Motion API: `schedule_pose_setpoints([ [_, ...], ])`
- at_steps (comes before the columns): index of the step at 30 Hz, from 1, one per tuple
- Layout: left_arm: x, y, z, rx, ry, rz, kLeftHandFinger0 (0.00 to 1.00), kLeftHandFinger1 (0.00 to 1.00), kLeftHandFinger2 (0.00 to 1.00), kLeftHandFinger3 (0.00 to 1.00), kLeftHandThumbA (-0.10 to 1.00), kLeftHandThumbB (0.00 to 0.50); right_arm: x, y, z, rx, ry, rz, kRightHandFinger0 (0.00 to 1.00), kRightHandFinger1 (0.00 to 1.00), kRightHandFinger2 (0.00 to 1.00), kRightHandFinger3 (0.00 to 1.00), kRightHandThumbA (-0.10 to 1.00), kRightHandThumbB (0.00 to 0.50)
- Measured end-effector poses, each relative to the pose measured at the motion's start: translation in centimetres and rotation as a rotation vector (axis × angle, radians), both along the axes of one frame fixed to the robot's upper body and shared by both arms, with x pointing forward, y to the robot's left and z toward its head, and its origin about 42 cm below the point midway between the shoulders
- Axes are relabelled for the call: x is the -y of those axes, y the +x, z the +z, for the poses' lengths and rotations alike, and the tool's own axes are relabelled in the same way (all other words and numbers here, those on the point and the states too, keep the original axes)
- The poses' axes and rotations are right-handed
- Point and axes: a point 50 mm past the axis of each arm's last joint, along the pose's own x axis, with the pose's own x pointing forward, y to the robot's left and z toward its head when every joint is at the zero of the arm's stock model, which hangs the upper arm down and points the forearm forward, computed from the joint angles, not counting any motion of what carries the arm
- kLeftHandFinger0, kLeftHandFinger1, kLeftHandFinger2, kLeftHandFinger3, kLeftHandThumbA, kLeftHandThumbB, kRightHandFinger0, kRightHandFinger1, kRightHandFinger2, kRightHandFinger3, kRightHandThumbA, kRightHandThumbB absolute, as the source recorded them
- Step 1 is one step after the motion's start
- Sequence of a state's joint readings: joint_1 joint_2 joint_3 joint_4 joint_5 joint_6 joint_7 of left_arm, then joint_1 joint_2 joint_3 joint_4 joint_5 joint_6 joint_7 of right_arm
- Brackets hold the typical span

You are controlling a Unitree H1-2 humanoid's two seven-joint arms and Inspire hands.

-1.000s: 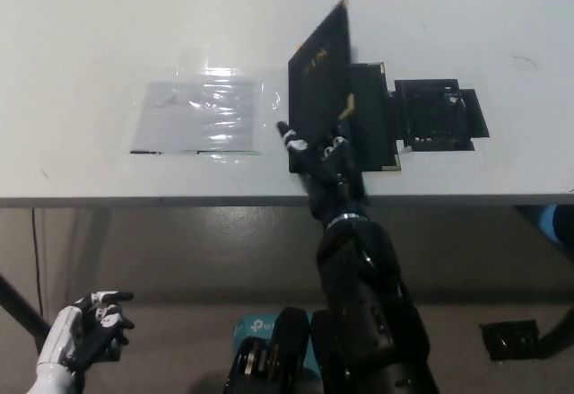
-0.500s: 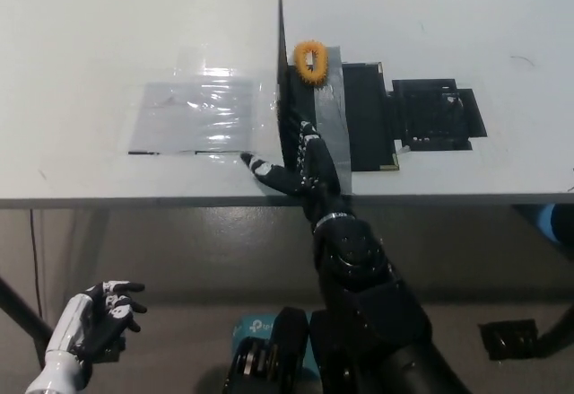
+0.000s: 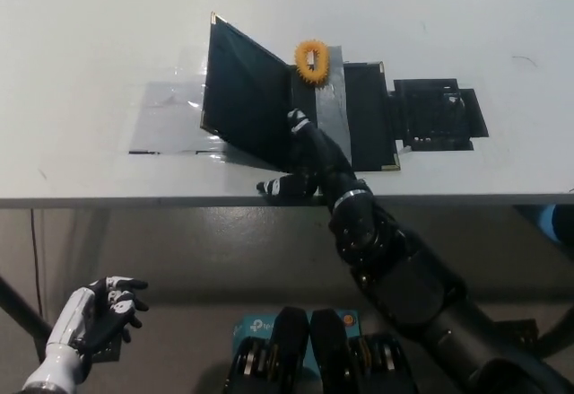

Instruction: The robot uses its right hand to push the cover of the diary kept in the middle of the desk towards the left to open it

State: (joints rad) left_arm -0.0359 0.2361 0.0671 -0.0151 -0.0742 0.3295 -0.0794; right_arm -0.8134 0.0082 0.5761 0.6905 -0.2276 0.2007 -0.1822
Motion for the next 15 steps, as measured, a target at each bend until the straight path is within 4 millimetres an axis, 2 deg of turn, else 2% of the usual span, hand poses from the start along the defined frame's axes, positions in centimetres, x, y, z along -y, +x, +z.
schedule_pose_setpoints([
  [1,0.0,0.0,0.1,0.003,0.005,-0.005,0.24,0.31,0.38,0.46,0.26,0.453,-0.1,0.0,0.0,0.011,-0.037,0.015,0.77,0.98,1.00,1.00,1.00,0.339],
  [2,0.1,0.1,0.3,0.006,0.009,-0.009,0.23,0.31,0.37,0.45,0.25,0.443,-0.3,-0.1,-0.1,0.019,-0.072,0.030,0.76,0.96,1.00,1.00,1.00,0.313],
  [3,0.1,0.2,0.3,0.008,0.013,-0.014,0.21,0.29,0.35,0.45,0.25,0.452,-0.5,-0.2,-0.1,0.028,-0.101,0.040,0.91,1.00,1.00,1.00,1.00,0.314],
  [4,0.2,0.3,0.4,0.010,0.016,-0.018,0.19,0.27,0.34,0.45,0.26,0.440,-0.8,-0.3,-0.1,0.036,-0.124,0.051,0.91,1.00,1.00,1.00,1.00,0.338],
  [5,0.2,0.5,0.5,0.013,0.019,-0.024,0.18,0.26,0.33,0.45,0.25,0.442,-1.1,-0.3,0.0,0.048,-0.152,0.065,0.88,1.00,1.00,1.00,1.00,0.333],
  [6,0.3,0.6,0.6,0.016,0.021,-0.030,0.17,0.26,0.33,0.44,0.24,0.423,-1.5,-0.4,0.1,0.057,-0.176,0.077,1.00,1.00,1.00,1.00,1.00,0.334],
  [7,0.4,0.7,0.7,0.019,0.022,-0.035,0.17,0.26,0.32,0.43,0.22,0.422,-1.8,-0.4,0.1,0.065,-0.194,0.085,1.00,1.00,1.00,1.00,1.00,0.334],
  [8,0.5,0.9,0.8,0.021,0.024,-0.040,0.15,0.25,0.32,0.43,0.23,0.440,-2.1,-0.5,0.2,0.075,-0.217,0.093,1.00,1.00,1.00,1.00,1.00,0.350],
  [11,0.8,1.1,1.0,0.024,0.029,-0.052,0.14,0.24,0.30,0.42,0.23,0.451,-3.1,-0.9,-0.2,0.126,-0.326,0.139,1.00,1.00,1.00,1.00,1.00,0.342],
  [13,0.9,1.1,1.0,0.024,0.030,-0.056,0.14,0.24,0.29,0.41,0.22,0.442,-3.6,-1.1,-0.4,0.150,-0.374,0.158,1.00,1.00,1.00,1.00,1.00,0.359],
  [15,1.1,1.2,1.0,0.023,0.031,-0.061,0.15,0.23,0.29,0.41,0.21,0.443,-4.0,-1.3,-0.6,0.171,-0.411,0.171,1.00,1.00,1.00,1.00,1.00,0.352],
])
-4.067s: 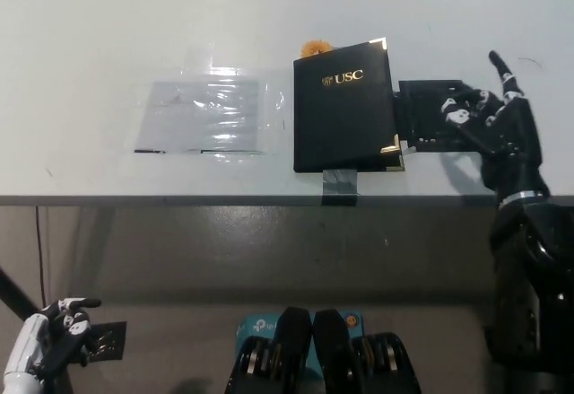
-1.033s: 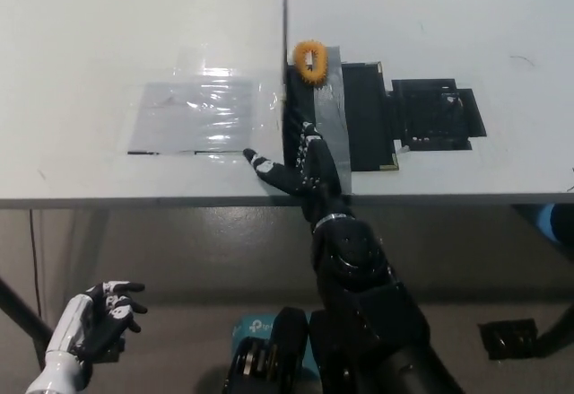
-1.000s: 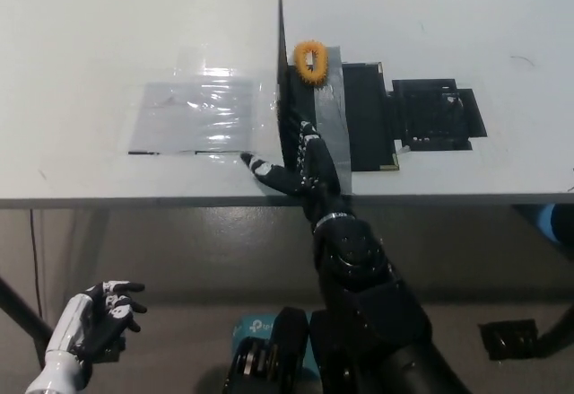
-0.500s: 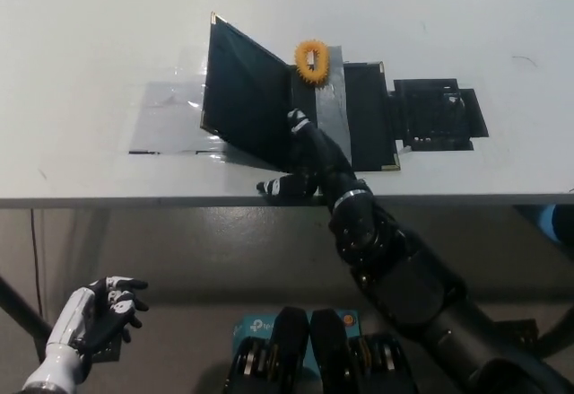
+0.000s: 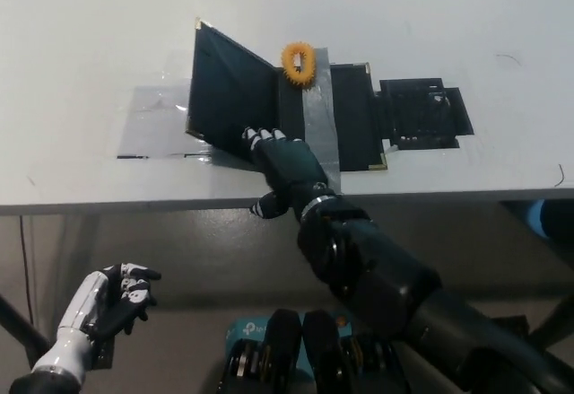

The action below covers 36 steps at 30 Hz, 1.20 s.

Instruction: The robot uses its right hand to push the cover of the diary kept in the middle of the desk towards the left to open it

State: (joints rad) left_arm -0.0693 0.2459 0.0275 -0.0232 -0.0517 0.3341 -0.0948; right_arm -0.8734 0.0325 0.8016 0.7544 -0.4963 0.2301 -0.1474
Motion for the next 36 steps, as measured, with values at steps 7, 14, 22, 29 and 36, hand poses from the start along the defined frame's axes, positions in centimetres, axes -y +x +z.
schedule_pose_setpoints([
  [7,0.0,-0.2,-0.2,-0.012,-0.001,-0.001,0.19,0.25,0.29,0.43,0.16,0.400,0.6,0.2,0.5,0.000,-0.006,-0.002,1.00,1.00,1.00,1.00,1.00,0.331],
  [14,-0.2,-1.1,-0.9,-0.033,-0.010,0.016,0.21,0.27,0.31,0.43,0.18,0.402,3.7,0.4,2.0,-0.079,0.139,-0.023,1.00,1.00,1.00,1.00,1.00,0.221],
  [22,-1.0,-2.4,-1.8,-0.060,-0.019,0.053,0.22,0.31,0.37,0.53,0.18,0.382,8.1,1.1,8.7,-0.139,0.560,-0.112,1.00,1.00,1.00,1.00,0.98,0.188],
  [29,-0.6,-3.2,-2.7,-0.087,-0.036,0.058,0.18,0.28,0.36,0.51,0.14,0.368,10.0,1.7,9.4,-0.233,0.799,-0.173,1.00,1.00,1.00,1.00,1.00,0.167],
  [36,-0.5,-3.4,-3.0,-0.099,-0.041,0.061,0.17,0.28,0.35,0.51,0.13,0.354,11.3,1.9,9.2,-0.293,0.939,-0.202,1.00,1.00,1.00,1.00,1.00,0.174],
])
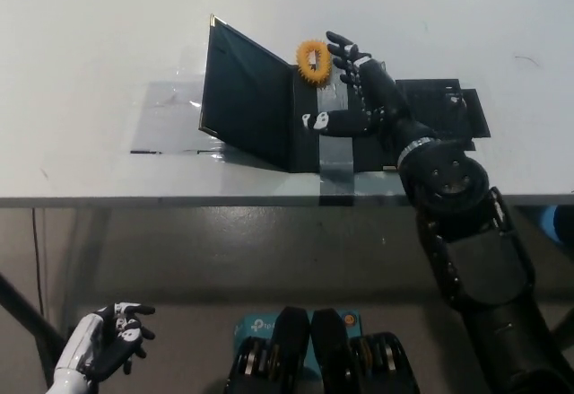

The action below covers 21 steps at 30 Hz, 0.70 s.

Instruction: The robot uses its right hand to push the cover of the diary kept in the middle of the desk towards the left to open it

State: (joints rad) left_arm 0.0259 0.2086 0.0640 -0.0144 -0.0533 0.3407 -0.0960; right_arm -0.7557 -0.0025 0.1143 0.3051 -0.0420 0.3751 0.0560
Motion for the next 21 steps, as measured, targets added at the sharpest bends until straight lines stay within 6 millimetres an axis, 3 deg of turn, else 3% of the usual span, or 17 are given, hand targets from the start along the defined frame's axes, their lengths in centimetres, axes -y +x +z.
schedule_pose_setpoints([
  [5,0.2,0.0,-0.2,-0.004,-0.006,0.001,0.16,0.26,0.33,0.52,0.10,0.344,1.5,-0.6,-1.0,-0.045,0.122,-0.031,1.00,1.00,1.00,1.00,1.00,0.196],
  [8,0.3,0.0,-0.3,-0.009,-0.010,0.002,0.16,0.26,0.31,0.52,0.11,0.354,3.0,-1.6,-2.3,-0.075,0.200,-0.062,0.94,1.00,1.00,1.00,1.00,0.197],
  [11,0.3,-0.1,-0.4,-0.013,-0.011,0.004,0.16,0.26,0.31,0.50,0.12,0.371,5.2,-3.2,-3.9,-0.104,0.292,-0.105,1.00,1.00,1.00,1.00,1.00,0.180],
  [14,0.2,-0.3,-0.5,-0.016,-0.012,0.007,0.15,0.25,0.30,0.48,0.16,0.400,8.2,-5.6,-6.0,-0.130,0.381,-0.174,0.97,1.00,1.00,1.00,1.00,0.143],
  [17,0.0,-0.5,-0.7,-0.020,-0.013,0.015,0.15,0.24,0.29,0.47,0.15,0.397,12.1,-8.9,-7.5,-0.123,0.477,-0.266,0.90,0.97,0.91,0.94,1.00,0.148],
  [19,-0.3,-0.7,-0.7,-0.023,-0.015,0.027,0.14,0.23,0.27,0.44,0.14,0.388,14.9,-11.5,-8.5,-0.113,0.521,-0.334,0.83,0.89,0.83,0.86,0.97,0.177],
  [21,-0.8,-0.8,-0.7,-0.020,-0.017,0.046,0.13,0.22,0.27,0.44,0.14,0.395,17.8,-14.8,-9.5,-0.101,0.559,-0.417,0.81,0.86,0.82,0.84,0.94,0.186],
])
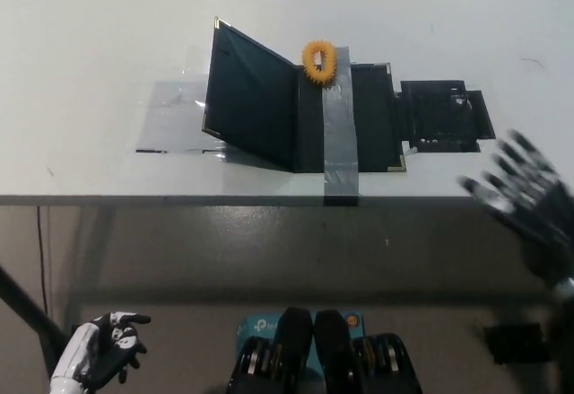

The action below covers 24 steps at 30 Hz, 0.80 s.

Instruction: The robot uses its right hand to push the cover of the diary kept in the middle of the desk towards the left to open it

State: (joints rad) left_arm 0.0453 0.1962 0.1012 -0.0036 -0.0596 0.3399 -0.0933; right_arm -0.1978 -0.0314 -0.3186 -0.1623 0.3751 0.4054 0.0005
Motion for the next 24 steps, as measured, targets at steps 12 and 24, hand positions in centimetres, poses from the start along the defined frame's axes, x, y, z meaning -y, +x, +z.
schedule_pose_setpoints([
  [12,-1.5,-0.7,0.1,0.016,-0.014,0.064,0.17,0.25,0.29,0.44,0.18,0.418,5.7,-9.7,-7.9,-0.152,0.017,-0.224,0.69,0.75,0.72,0.71,0.87,0.198],
  [24,-1.7,-0.6,0.3,0.028,-0.016,0.073,0.14,0.23,0.26,0.44,0.20,0.426,5.1,-10.0,-13.3,-0.246,-0.052,-0.250,0.65,0.72,0.72,0.70,0.91,0.251],
])
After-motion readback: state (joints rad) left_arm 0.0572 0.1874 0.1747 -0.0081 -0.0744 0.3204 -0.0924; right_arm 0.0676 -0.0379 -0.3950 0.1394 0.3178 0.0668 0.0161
